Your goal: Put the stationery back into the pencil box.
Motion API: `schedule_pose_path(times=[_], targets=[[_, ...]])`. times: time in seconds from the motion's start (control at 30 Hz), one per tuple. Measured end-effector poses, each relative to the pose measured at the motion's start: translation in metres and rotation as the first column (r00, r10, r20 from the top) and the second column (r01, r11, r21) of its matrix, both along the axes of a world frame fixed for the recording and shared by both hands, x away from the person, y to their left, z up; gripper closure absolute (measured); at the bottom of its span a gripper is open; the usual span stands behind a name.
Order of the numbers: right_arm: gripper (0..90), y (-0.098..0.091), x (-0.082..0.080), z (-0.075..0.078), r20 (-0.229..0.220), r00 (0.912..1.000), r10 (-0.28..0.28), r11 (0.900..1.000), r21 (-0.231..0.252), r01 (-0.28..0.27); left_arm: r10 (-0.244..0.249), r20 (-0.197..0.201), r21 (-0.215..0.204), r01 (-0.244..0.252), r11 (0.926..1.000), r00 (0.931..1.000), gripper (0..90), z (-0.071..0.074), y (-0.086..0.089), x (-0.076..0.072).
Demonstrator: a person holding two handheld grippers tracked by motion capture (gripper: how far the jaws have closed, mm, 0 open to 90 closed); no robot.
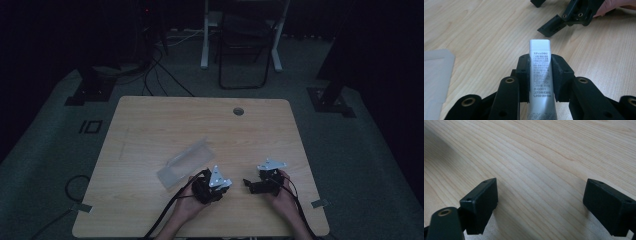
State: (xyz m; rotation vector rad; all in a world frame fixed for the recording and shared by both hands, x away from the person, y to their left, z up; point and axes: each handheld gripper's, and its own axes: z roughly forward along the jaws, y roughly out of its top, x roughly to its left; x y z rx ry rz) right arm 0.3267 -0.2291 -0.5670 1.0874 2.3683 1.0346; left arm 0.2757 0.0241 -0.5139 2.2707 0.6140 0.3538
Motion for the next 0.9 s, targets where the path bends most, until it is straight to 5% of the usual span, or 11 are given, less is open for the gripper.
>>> schedule_pose_path(times=[0.9], targets=[[12.6, 0.000, 0.000, 0.000, 0.000, 1.0000, -0.001, 1.0000, 0.001, 0.001, 0.048, 0.056, -0.022, -0.047, 0.9987, 0.9973, 70.6, 0.019, 0.025, 0.006]])
